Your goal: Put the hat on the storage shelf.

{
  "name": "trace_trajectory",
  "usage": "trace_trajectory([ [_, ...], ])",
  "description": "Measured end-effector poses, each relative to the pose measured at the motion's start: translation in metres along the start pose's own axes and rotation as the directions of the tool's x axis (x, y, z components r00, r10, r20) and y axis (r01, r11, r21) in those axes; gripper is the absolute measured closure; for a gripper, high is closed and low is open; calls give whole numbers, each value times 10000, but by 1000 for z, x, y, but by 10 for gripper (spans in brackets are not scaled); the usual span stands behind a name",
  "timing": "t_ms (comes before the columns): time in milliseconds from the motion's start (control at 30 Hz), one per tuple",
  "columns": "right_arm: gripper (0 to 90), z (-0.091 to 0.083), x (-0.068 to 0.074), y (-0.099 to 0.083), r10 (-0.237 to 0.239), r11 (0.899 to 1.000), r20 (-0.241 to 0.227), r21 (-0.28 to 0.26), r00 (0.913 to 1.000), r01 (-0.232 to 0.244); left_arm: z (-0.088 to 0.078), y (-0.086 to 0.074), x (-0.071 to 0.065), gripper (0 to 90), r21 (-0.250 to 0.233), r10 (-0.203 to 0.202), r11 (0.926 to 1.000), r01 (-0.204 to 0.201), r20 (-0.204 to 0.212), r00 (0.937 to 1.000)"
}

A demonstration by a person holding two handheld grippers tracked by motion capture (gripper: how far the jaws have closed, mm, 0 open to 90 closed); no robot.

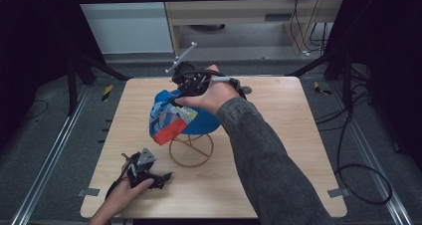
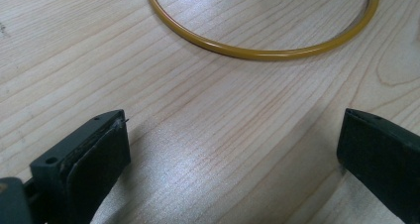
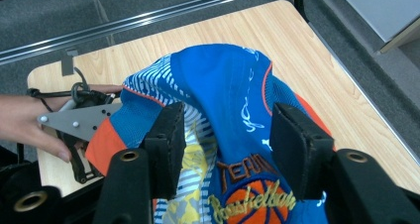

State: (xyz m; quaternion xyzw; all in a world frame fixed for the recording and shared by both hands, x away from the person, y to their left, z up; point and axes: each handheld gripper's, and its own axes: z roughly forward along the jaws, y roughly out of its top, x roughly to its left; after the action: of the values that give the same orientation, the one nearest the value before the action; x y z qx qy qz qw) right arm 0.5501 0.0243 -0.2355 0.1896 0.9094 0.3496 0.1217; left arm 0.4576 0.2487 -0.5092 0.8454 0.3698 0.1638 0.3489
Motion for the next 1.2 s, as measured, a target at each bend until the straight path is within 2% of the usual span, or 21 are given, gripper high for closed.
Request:
trace_trajectory([
  [567,281,-3,4,-4,158,9998,117,73,9998,-158,0,0,0,0,4,-1,10000,1,-2,10000],
  [633,205,-4,5,-5,147,9999,187,62,9997,-149,0,0,0,0,3,-1,10000,1,0,10000],
  [833,120,-6,6,-7,223,9997,283,23,9994,-224,0,0,0,0,2,-5,10000,5,2,10000],
  [1200,83,-13,5,-15,363,9992,315,-176,9988,-358,0,0,-1,0,4,-28,10000,28,-19,10000],
])
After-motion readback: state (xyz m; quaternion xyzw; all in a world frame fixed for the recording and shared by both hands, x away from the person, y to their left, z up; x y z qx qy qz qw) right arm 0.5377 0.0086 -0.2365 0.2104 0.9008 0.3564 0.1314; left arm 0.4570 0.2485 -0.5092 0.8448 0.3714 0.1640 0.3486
